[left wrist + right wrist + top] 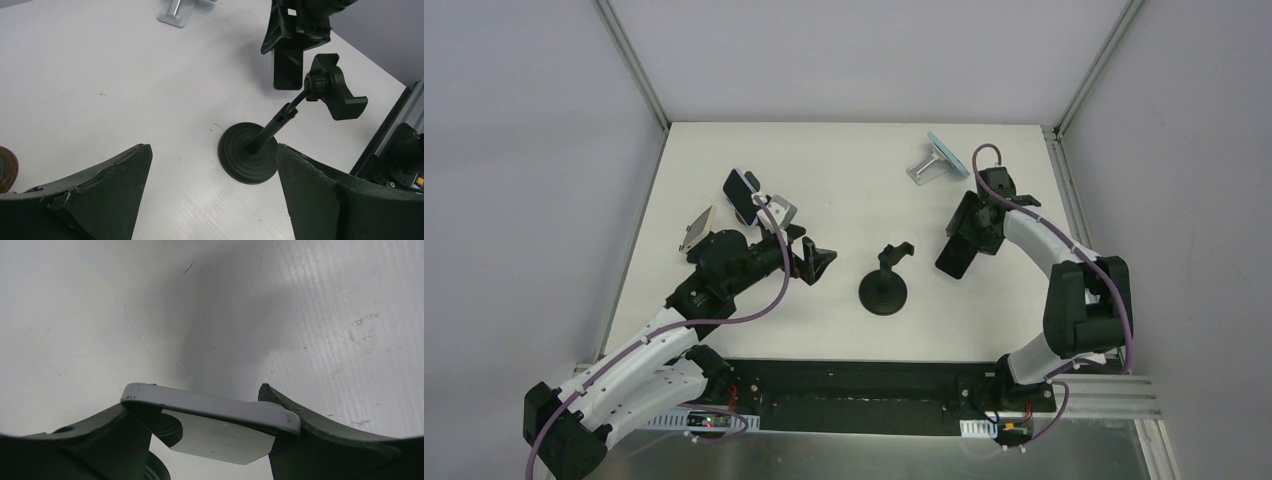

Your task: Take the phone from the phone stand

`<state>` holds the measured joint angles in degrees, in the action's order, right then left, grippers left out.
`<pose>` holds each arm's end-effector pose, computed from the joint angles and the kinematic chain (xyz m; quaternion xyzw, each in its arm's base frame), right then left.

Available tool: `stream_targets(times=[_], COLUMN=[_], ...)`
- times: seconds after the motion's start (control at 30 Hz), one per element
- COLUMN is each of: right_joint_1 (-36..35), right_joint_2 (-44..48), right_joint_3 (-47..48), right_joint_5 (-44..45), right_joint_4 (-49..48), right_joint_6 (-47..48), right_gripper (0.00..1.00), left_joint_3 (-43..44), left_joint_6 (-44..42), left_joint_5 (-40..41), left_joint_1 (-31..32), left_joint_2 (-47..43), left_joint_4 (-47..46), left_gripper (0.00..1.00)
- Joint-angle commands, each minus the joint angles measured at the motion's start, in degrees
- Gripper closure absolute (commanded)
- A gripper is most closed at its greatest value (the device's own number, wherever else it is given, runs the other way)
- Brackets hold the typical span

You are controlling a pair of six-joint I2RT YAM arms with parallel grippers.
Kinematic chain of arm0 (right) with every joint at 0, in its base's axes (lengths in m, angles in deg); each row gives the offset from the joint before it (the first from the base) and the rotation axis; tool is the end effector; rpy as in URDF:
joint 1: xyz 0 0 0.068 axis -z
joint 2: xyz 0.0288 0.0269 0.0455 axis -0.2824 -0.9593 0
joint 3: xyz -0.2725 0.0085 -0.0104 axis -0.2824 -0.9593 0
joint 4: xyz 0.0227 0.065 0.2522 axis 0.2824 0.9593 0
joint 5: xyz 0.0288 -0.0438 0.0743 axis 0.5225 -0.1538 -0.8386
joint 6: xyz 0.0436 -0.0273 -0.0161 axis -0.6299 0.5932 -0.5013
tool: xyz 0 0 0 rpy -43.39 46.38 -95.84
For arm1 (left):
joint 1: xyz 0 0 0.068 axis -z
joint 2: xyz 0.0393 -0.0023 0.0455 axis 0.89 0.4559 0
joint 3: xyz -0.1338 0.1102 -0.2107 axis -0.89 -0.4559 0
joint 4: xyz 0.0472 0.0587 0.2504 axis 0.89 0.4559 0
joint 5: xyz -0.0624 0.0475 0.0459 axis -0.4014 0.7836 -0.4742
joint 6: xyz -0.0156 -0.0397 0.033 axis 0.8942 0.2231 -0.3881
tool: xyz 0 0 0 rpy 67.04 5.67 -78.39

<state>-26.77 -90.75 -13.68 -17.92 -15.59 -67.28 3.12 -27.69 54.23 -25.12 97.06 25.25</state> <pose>0.3133 0.0542 0.2207 0.0917 0.9506 0.0352 0.2944 0.1476 -0.1219 0.3090 0.2307 0.6740 -0.3345 0.6169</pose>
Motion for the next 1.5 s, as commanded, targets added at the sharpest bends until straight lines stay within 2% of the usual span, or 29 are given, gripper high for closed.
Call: stream_targets(times=[0.0, 0.23, 0.5, 0.7, 0.8, 1.07, 1.27, 1.47], right_joint_1=[-2.2, -7.1, -11.6, -12.6, -12.8, -12.8, -12.8, -12.8], right_joint_2=[-1.4, -3.3, -7.5, -9.6, -9.9, -10.2, -10.6, -9.2], right_joint_3=[1.5, 1.1, 1.3, 1.4, 1.8, 2.3, 3.1, 3.7], right_joint_5=[-1.8, -1.1, 0.9, 1.4, 1.6, 0.9, 0.9, 1.1], right_joint_4=[-1.7, -1.7, 0.0, 1.3, 2.0, 3.5, 4.9, 5.9], right_joint_6=[-0.5, -0.1, -0.9, -1.1, -1.8, -3.1, -3.8, -4.0], right_gripper=[0.95, 0.92, 0.81, 0.66, 0.51, 0.28, 0.16, 0.13], left_joint_3=[0.9, 1.0, 0.8, 0.8, 0.9, 0.8, 0.9, 1.0], left_joint_6=[-1.8, -1.9, -2.0, -2.0, -2.0, -2.2, -2.3, -2.1], left_joint_5=[1.9, 1.9, 2.2, 2.4, 2.4, 2.6, 2.6, 2.7], left_joint_1=[-0.6, -0.6, -0.6, -0.6, -0.6, -0.6, -0.6, -0.6], left_joint_2=[-1.2, -0.7, -0.8, -0.6, -0.7, -1.0, -1.1, -1.1], left_joint_4=[0.2, 0.2, 0.4, 0.6, 0.7, 1.0, 1.2, 1.5], left_gripper=[0.01, 0.01, 0.01, 0.01, 0.01, 0.01, 0.01, 0.01])
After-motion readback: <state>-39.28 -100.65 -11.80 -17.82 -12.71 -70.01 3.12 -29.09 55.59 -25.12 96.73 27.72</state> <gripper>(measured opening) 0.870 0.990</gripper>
